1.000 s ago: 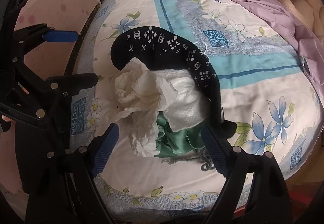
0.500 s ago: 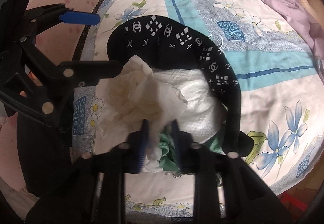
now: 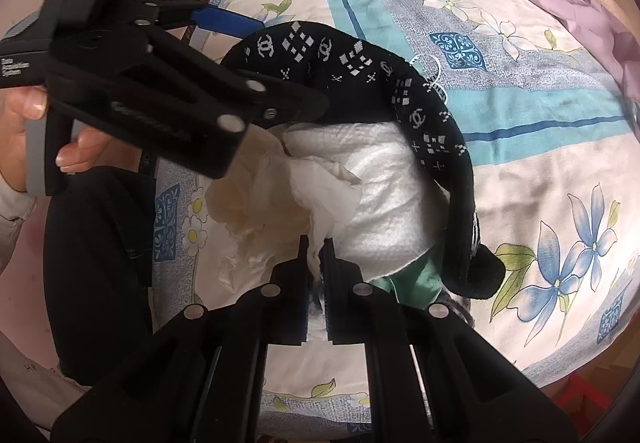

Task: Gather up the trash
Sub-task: 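Grasp the black patterned sock with the left tool while the right tool grasps white tissue, then carry the sock and tissue in both tools over the pink bucket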

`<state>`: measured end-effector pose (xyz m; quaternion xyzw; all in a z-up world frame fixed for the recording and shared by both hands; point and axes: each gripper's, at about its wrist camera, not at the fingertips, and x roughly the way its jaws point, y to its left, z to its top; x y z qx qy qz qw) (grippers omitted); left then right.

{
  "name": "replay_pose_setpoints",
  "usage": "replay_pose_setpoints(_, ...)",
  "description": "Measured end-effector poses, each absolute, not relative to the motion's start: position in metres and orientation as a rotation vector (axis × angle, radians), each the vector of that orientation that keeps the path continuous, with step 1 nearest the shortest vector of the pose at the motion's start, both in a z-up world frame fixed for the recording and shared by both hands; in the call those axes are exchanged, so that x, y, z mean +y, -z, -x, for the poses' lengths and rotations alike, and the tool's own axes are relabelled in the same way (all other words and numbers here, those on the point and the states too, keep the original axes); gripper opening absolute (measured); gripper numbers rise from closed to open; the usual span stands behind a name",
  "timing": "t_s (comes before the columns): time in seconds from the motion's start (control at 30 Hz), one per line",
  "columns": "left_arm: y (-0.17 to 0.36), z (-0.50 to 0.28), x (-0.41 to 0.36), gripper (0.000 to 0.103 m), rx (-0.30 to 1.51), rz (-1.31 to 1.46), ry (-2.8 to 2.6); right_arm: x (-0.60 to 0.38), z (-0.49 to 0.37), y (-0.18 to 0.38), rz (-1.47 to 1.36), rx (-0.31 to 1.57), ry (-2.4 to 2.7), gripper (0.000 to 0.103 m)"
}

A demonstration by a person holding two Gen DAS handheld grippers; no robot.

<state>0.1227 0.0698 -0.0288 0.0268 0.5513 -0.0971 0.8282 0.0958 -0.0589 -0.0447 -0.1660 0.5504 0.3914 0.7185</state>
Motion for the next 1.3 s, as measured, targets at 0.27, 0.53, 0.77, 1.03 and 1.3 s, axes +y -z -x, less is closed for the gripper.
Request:
replay_pose_setpoints(0.27, 0.031, -0.120, 0.066, 0.015, 1.232, -0.014, 0.240, -0.066, -0.094, 0.030, 0.322, 1.210, -0.873, 0.006)
replay_pose_setpoints(0.53, -0.016, -0.102, 0.068, 0.013, 1.147, -0.008, 0.192, -0.077, -0.080, -0.002, 0.285, 1.154, -0.881, 0.006)
replay_pose_setpoints(0.77, -0.054, -0.088, 0.073, 0.013, 1.099, -0.004, 0.139, -0.087, -0.063, -0.035, 0.255, 1.084, -0.887, 0.006)
replay_pose_setpoints(1.03, -0.098, -0.071, 0.067, 0.013, 1.024, -0.024, 0.117, -0.102, -0.047, -0.065, 0.295, 1.016, -0.849, 0.001)
replay_pose_setpoints(1.3, -0.113, -0.062, 0.064, 0.013, 1.000, -0.017, 0.100, -0.104, -0.033, -0.009, 0.217, 1.178, -0.841, 0.049)
